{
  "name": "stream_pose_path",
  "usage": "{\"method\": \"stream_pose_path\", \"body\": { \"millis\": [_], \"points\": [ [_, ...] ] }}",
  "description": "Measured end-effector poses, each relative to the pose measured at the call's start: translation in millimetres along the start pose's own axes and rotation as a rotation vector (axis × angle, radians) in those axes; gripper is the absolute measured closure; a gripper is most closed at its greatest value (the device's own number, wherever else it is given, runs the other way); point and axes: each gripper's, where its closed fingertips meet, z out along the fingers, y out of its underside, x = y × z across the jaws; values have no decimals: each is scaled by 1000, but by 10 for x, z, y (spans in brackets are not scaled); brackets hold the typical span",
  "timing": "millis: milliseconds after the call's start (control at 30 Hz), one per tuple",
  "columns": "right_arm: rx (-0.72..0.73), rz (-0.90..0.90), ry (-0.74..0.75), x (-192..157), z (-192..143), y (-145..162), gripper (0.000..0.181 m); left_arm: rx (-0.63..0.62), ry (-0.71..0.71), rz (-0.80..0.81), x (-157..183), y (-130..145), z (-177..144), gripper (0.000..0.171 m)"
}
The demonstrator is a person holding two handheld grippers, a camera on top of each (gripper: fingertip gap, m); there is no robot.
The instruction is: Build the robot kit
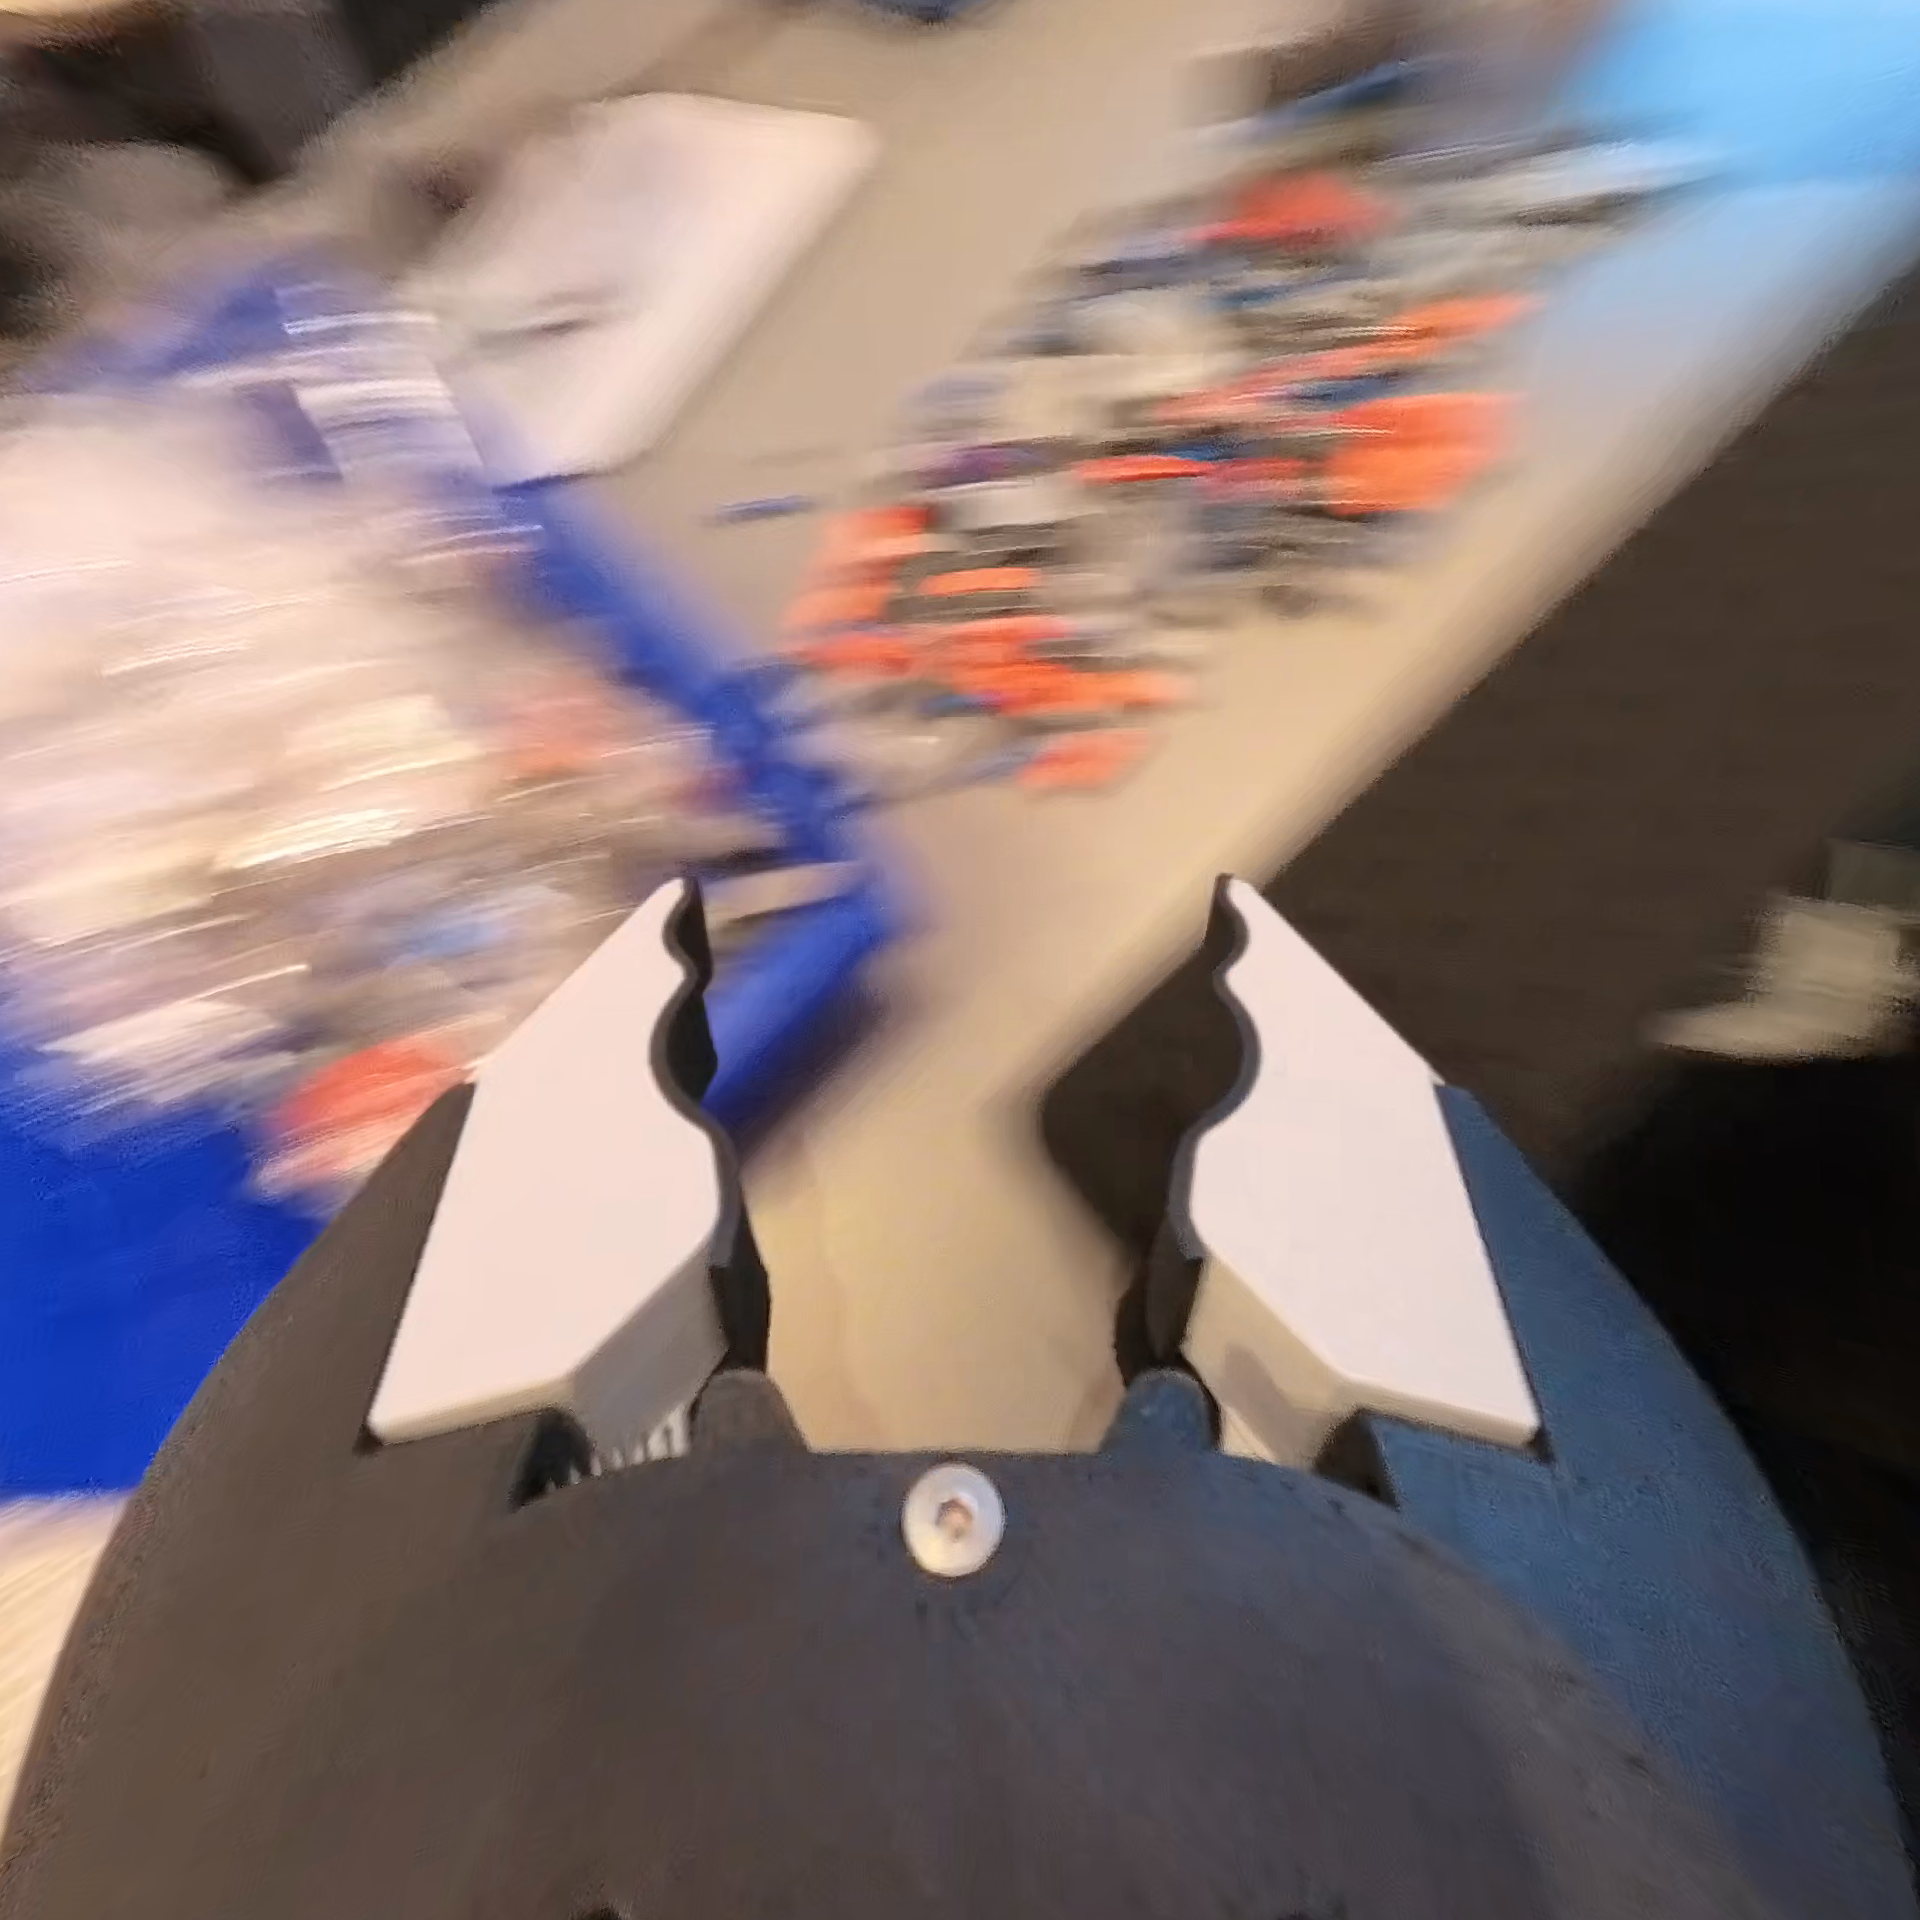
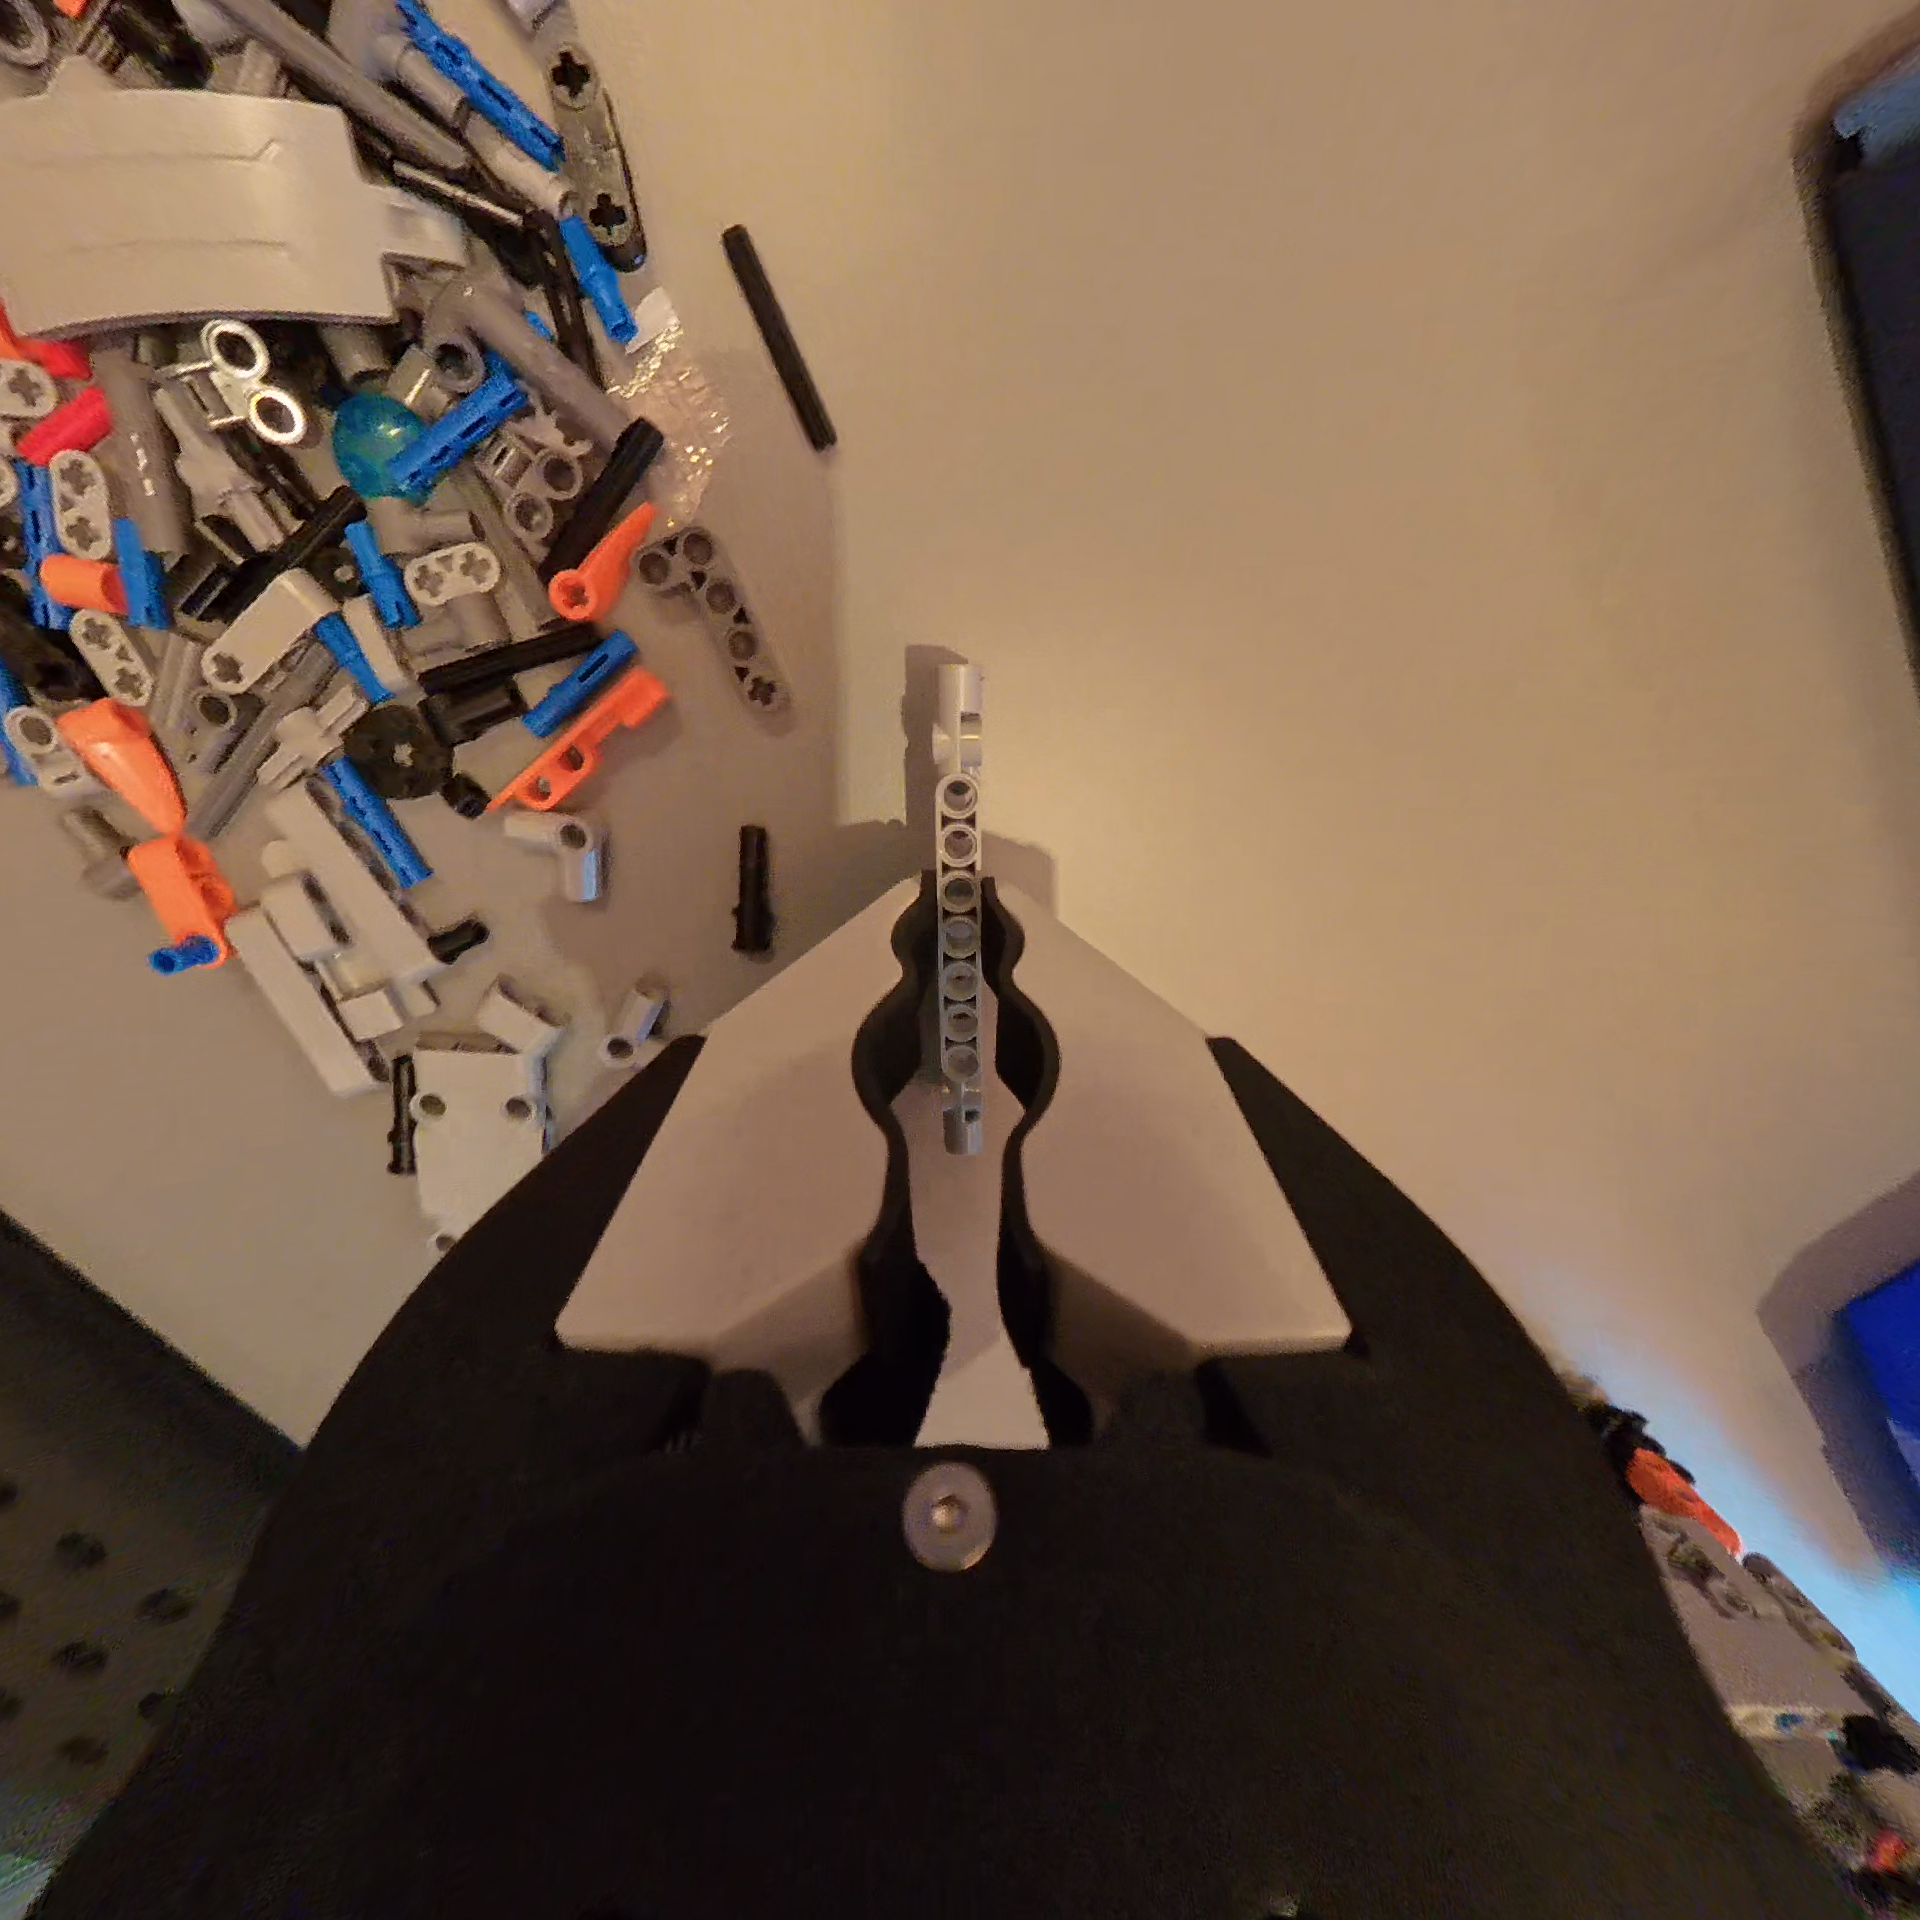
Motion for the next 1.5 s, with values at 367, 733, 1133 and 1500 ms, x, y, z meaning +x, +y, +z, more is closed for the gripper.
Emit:
{"method": "stream_pose_path", "body": {
  "millis": [367,733,1133,1500],
  "points": [
    [81,43,-50,39,44,-112,176,-163,-210,-292,-1450,309,307,97],
    [179,14,-82,-89,-194,-274,156,-124,-313,-278,-1667,186,224,171],
    [294,-53,-105,-353,-403,-575,158,-254,-176,-364,-1834,291,597,111],
    [361,-110,-106,-475,-614,-831,161,-53,-213,-304,-2015,-230,298,171]
  ]
}}
